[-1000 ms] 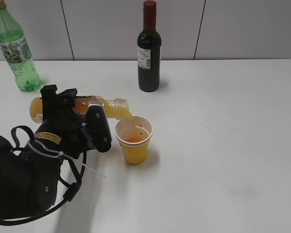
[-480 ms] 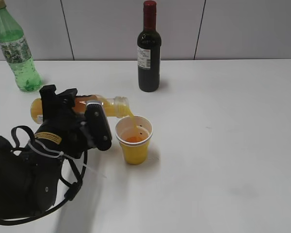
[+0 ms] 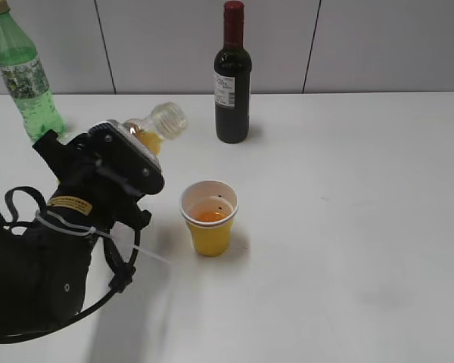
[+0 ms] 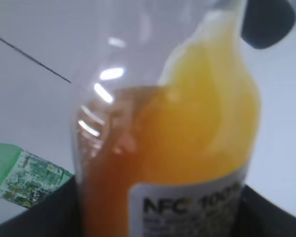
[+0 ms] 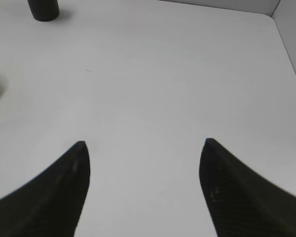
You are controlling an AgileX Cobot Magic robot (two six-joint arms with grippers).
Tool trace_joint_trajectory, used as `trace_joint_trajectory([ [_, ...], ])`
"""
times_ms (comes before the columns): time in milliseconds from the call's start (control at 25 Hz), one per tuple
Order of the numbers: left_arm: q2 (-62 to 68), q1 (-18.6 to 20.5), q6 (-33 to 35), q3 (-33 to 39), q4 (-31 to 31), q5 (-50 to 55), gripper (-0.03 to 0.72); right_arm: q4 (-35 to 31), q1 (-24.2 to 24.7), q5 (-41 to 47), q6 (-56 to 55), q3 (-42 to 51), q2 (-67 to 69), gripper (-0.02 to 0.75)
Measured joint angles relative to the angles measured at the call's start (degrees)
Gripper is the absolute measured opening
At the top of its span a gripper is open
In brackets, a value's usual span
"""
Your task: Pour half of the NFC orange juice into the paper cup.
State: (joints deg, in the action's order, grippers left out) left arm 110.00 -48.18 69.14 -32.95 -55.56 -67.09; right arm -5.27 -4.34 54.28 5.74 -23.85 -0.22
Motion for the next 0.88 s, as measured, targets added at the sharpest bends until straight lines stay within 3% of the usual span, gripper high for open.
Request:
trace_joint_trajectory([
  [400, -3.33, 0.00, -20.21, 0.00, 0.98, 0.00, 0.466, 0.00, 0.00, 0.00, 0.00, 0.00, 0.00, 0.527],
  [880, -7.30, 0.96, -33.72, 0.05, -2.09, -0.01, 0.466, 0.00, 0.00, 0.00, 0.00, 0.00, 0.00, 0.527],
])
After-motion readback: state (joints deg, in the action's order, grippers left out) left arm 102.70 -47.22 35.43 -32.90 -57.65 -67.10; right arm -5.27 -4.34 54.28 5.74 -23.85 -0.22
